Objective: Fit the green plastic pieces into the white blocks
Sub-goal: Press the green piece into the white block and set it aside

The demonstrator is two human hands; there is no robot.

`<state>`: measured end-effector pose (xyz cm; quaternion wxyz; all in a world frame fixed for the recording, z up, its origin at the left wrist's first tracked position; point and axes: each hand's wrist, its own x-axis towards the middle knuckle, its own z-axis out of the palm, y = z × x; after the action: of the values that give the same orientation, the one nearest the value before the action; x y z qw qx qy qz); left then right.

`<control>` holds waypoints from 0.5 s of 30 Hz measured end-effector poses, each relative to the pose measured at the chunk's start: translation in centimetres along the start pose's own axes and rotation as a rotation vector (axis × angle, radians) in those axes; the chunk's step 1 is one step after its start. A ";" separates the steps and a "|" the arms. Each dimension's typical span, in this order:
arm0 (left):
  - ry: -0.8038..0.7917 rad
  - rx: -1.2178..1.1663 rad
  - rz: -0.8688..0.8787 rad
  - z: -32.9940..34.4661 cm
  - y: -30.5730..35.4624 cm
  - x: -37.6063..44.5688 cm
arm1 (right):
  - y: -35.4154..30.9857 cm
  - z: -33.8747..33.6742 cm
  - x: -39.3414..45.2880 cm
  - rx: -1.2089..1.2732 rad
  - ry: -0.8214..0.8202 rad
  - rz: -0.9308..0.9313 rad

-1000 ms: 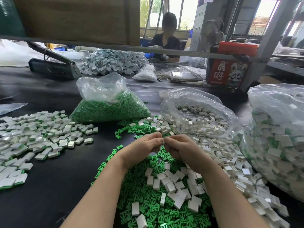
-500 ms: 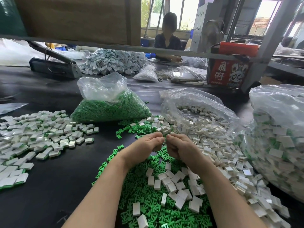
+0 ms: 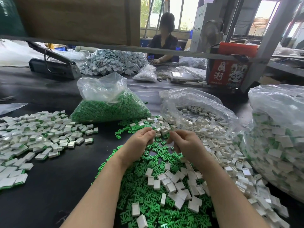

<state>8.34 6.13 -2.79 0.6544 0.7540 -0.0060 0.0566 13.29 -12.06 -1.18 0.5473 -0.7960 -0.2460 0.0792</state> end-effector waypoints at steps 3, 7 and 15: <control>0.063 0.034 0.009 -0.2 0.0 0.2 | 0.5 0.0 0.2 -0.266 0.012 -0.009; 0.085 0.088 0.039 0.0 0.2 0.1 | 0.6 0.6 0.2 -0.369 0.027 -0.029; 0.105 0.136 0.045 0.0 0.3 0.0 | 0.2 0.9 0.2 -0.567 -0.108 -0.115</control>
<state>8.34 6.05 -2.51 0.5997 0.7923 0.0153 0.1112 13.18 -11.25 -1.67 0.2929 -0.8966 -0.3317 0.0183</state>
